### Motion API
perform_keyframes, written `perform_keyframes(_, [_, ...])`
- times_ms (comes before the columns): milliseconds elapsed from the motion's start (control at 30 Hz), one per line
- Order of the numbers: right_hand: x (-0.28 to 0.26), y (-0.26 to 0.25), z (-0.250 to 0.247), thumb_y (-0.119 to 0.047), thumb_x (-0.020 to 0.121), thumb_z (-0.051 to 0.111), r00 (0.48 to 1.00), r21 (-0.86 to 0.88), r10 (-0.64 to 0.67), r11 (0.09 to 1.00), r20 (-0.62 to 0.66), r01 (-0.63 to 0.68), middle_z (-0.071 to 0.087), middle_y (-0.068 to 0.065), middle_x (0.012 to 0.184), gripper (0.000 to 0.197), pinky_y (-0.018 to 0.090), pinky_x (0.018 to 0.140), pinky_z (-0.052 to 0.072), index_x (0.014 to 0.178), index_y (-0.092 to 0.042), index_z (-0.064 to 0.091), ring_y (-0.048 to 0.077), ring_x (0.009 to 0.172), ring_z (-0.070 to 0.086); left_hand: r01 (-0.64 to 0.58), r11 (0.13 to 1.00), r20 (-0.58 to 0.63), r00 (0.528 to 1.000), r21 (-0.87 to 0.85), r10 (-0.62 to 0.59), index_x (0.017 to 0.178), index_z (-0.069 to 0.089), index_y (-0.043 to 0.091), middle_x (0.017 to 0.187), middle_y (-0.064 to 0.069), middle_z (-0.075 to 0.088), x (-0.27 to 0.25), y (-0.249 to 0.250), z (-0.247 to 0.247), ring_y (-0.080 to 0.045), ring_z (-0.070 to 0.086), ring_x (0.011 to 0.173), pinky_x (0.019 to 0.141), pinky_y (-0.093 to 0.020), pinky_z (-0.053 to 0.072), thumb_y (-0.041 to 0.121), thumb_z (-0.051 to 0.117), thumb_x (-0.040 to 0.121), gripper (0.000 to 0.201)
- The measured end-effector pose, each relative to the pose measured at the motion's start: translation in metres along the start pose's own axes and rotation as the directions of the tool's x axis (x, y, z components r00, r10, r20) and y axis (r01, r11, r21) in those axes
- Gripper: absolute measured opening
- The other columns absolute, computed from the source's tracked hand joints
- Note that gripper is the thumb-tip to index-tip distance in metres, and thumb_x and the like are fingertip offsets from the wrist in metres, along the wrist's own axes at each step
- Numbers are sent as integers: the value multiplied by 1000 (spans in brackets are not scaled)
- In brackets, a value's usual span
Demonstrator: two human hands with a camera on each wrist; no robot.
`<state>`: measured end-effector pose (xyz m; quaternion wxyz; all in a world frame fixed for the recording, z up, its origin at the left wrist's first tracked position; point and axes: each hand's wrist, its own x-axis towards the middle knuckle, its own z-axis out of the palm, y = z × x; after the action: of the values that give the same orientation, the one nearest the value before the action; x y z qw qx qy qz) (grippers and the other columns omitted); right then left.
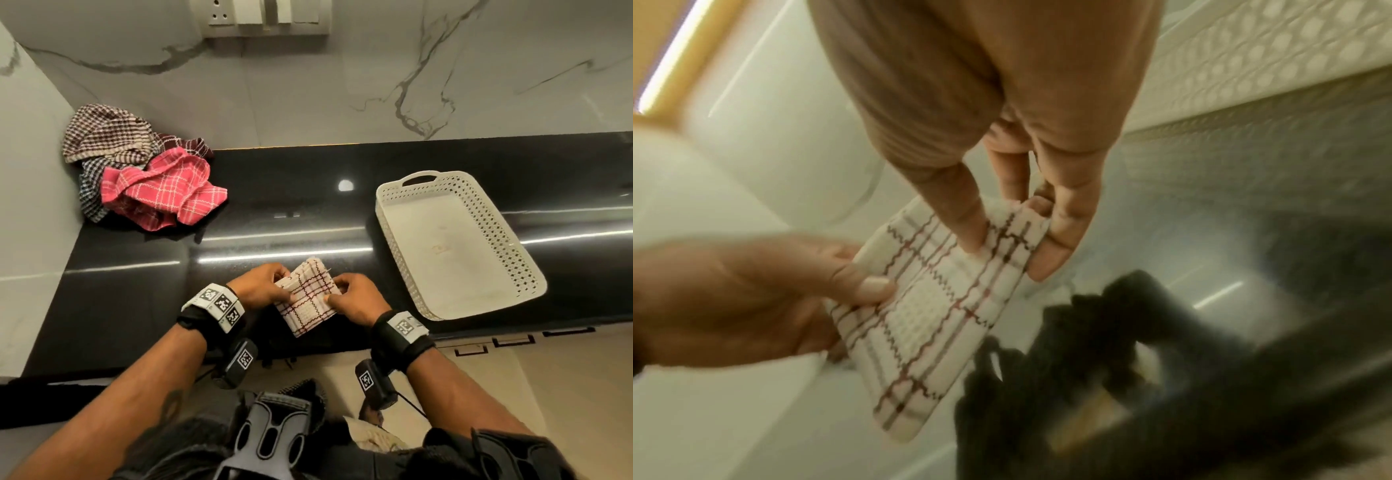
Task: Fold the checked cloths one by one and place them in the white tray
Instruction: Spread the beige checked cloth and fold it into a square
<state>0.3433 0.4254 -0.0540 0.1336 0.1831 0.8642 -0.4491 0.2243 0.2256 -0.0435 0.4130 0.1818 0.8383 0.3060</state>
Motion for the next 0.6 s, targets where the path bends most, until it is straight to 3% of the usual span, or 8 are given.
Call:
perform_keyframes(100, [-17, 16, -66, -22, 82, 75, 996, 81, -28, 996, -82, 35, 71, -8, 101, 26, 28, 84, 53, 107, -18, 68, 6, 91, 66, -132, 984, -22, 991, -116, 130, 109, 56, 20, 104, 1, 72, 8, 58, 18, -15, 69, 98, 86, -36, 57, 18, 79, 81, 36])
perform_keyframes(267, [-50, 74, -173, -18, 84, 76, 967, 151, 29, 988, -252, 10, 73, 2, 97, 31, 44, 75, 60, 113, -17, 66, 21, 79, 71, -296, 955, -258, 924, -20, 281, 116, 56, 24, 99, 15, 63, 40, 181, 85, 1, 61, 88, 63, -11, 46, 37, 64, 94, 27])
perform_keyframes(300, [-54, 89, -188, -22, 84, 76, 958, 124, 47, 992, -281, -12, 71, 1, 100, 34, 43, 77, 60, 117, -18, 65, 19, 82, 70, -284, 959, -272, 921, 23, 279, 118, 54, 25, 102, 13, 64, 50, 199, 101, -3, 62, 92, 68, -13, 48, 39, 62, 95, 28])
perform_keyframes(333, [-57, 104, -198, -24, 85, 75, 949, 92, 68, 995, -308, -42, 70, -2, 103, 37, 43, 81, 58, 119, -20, 64, 18, 87, 69, -258, 962, -283, 920, 90, 273, 120, 53, 26, 108, 7, 66, 60, 212, 117, -12, 63, 100, 80, -23, 52, 39, 60, 95, 30])
perform_keyframes(400, [-61, 126, -208, -25, 87, 73, 937, 47, 111, 994, -331, -101, 66, -4, 108, 38, 40, 90, 53, 123, -20, 62, 15, 96, 64, -181, 953, -271, 930, 245, 246, 125, 50, 25, 118, -5, 67, 80, 225, 147, -28, 57, 115, 105, -45, 41, 35, 57, 95, 32])
perform_keyframes(433, [-62, 134, -207, -24, 88, 71, 939, 22, 120, 993, -321, -120, 65, -3, 110, 39, 34, 91, 50, 125, -18, 60, 14, 98, 61, -146, 948, -263, 939, 283, 223, 126, 49, 24, 121, -8, 66, 89, 226, 158, -32, 54, 118, 108, -48, 35, 31, 55, 95, 33])
perform_keyframes(500, [-62, 144, -200, -23, 91, 67, 951, -18, 120, 991, -284, -131, 64, 2, 116, 38, 26, 87, 42, 127, -15, 58, 14, 99, 56, -110, 951, -237, 954, 289, 182, 128, 49, 23, 125, -11, 63, 102, 224, 172, -36, 53, 118, 105, -48, 40, 27, 54, 95, 34])
perform_keyframes(600, [-60, 146, -189, -21, 92, 63, 958, -25, 108, 993, -267, -119, 66, 6, 120, 37, 26, 86, 42, 127, -13, 58, 20, 105, 60, -101, 948, -191, 968, 302, 164, 128, 52, 20, 127, -12, 62, 115, 215, 173, -35, 57, 117, 99, -41, 48, 28, 60, 93, 36])
